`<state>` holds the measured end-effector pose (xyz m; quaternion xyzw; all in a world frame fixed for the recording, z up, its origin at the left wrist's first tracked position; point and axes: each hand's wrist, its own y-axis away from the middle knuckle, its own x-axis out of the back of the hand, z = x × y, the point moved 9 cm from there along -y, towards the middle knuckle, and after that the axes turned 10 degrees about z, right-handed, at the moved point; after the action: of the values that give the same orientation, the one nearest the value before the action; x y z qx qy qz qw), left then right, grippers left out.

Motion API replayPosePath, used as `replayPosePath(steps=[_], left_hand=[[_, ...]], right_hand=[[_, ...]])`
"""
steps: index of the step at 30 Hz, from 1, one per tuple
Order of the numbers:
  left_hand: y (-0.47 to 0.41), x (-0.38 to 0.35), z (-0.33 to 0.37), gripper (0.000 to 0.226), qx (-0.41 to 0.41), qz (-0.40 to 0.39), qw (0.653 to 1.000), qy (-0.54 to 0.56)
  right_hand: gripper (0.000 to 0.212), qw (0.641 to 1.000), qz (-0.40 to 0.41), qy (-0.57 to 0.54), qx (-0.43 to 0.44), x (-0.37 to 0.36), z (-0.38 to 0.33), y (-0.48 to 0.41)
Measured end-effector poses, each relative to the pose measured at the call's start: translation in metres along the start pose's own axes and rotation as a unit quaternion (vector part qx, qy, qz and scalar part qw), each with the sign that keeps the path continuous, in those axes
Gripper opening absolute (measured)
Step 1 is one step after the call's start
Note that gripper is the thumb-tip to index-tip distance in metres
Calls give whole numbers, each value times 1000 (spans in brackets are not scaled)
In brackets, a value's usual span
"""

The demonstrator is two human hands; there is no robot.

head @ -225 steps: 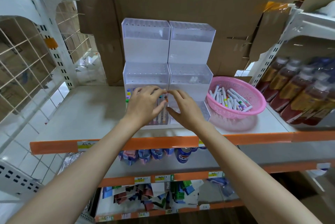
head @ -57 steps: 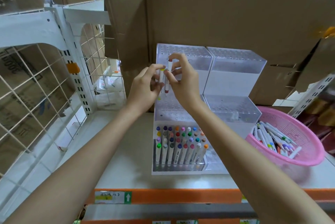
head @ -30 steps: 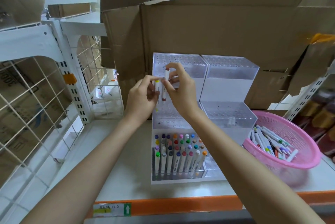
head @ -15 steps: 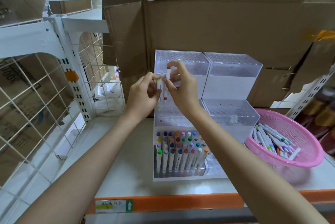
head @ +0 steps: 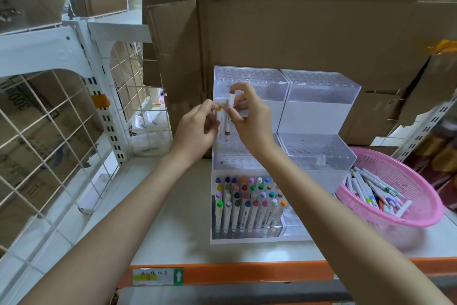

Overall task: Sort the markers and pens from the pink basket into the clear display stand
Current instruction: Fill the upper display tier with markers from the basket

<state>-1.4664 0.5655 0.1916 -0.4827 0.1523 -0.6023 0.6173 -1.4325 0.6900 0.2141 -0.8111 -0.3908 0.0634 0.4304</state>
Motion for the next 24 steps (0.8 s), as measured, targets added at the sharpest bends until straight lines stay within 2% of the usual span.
replayPosePath(steps=[7,19,24], left_hand=[[-1,7,0,38,-18,-12,1000,-14],[-4,10,4,26,-31,-36,995,-82],[-4,9,2,30,-29,-42,995,-86]], right_hand=[[26,1000,-12,9,-5,0,-1,0],[29,998,-32,55,16,-2,-7,-3],[30,993,-57,89,53,-4,-11,-4]])
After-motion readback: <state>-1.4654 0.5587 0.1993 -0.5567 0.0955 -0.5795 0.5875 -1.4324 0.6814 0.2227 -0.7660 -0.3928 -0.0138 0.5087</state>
